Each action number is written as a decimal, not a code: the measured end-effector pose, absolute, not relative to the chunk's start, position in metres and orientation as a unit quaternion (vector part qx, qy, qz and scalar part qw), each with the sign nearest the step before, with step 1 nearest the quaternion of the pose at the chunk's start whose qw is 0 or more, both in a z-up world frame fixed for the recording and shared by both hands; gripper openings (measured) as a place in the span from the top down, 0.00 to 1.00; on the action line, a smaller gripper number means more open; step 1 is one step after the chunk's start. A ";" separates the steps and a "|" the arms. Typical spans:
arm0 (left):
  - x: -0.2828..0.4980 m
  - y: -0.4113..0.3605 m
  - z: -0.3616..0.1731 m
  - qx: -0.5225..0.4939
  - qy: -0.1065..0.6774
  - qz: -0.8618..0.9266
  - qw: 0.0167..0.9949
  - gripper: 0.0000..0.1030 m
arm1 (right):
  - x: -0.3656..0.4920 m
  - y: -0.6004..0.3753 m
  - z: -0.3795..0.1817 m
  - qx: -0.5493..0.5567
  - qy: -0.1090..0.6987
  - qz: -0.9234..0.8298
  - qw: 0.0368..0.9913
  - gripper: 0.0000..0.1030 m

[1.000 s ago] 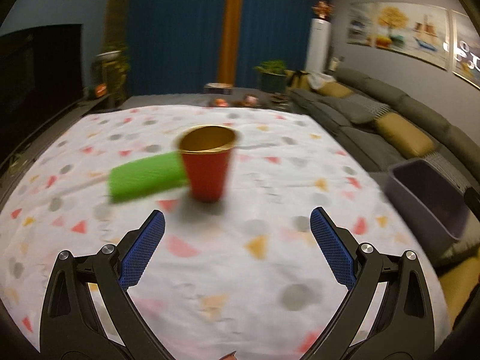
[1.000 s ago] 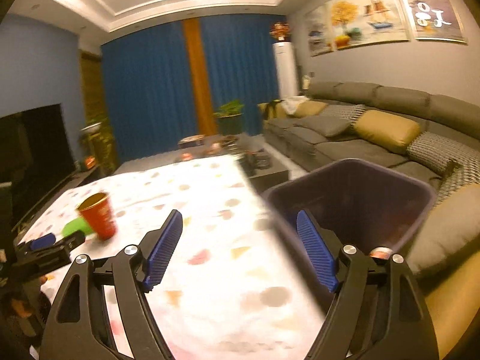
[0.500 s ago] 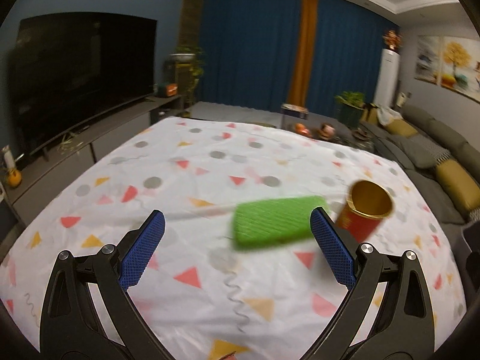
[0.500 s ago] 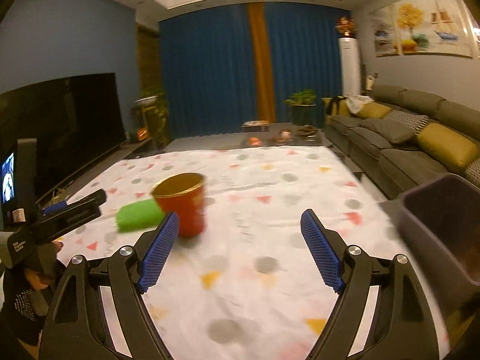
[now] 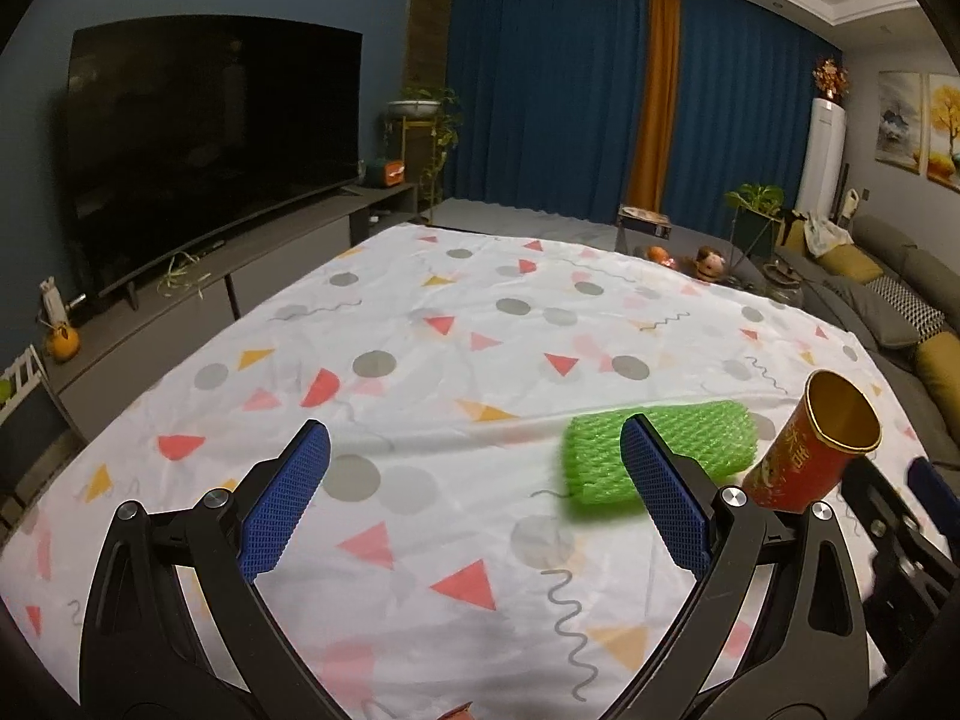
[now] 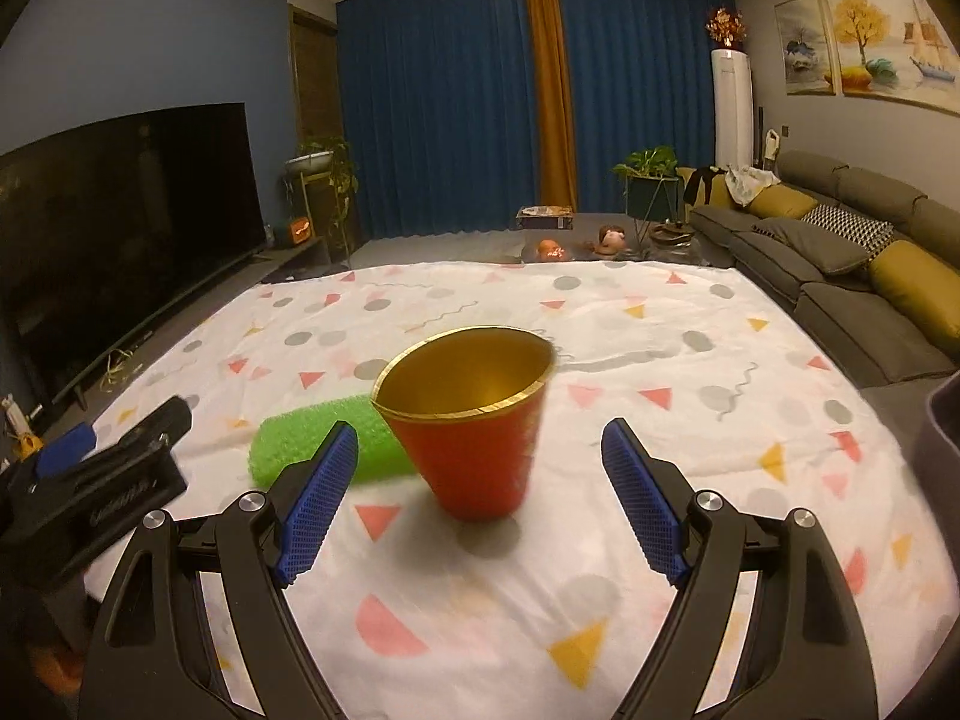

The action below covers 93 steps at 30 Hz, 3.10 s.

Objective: Collect trash
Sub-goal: 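Move both open grippers back toward the red cup and green foam sleeve, then grasp the red cup with the right gripper while the left gripper grasps the green foam sleeve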

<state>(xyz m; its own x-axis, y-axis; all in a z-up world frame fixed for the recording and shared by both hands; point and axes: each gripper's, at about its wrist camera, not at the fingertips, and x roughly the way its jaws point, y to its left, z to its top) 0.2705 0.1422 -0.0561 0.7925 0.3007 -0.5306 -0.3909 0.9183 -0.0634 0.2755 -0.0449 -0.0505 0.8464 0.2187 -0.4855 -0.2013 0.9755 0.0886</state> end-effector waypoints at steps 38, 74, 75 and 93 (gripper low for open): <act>0.281 0.121 -0.062 -0.080 0.288 0.127 0.946 0.07 | 0.296 -0.062 -0.045 0.035 0.255 0.084 0.963 0.36; 0.373 0.084 -0.104 -0.067 0.426 0.040 0.901 0.35 | 0.289 -0.143 -0.036 0.085 0.241 0.022 0.967 0.35; 0.373 0.082 -0.103 -0.066 0.425 0.037 0.902 0.44 | 0.289 -0.144 -0.036 0.083 0.241 0.021 0.967 0.35; 0.353 0.069 -0.076 -0.076 0.392 0.008 0.917 0.88 | 0.281 -0.149 -0.026 0.087 0.234 0.028 0.968 0.35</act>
<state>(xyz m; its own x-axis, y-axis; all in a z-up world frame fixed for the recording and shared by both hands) 0.3533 0.0690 -0.0760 0.6918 -0.0443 -0.7207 -0.0751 0.9883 -0.1328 0.2812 -0.1491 -0.0264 0.8888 0.0953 -0.4482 -0.0136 0.9832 0.1822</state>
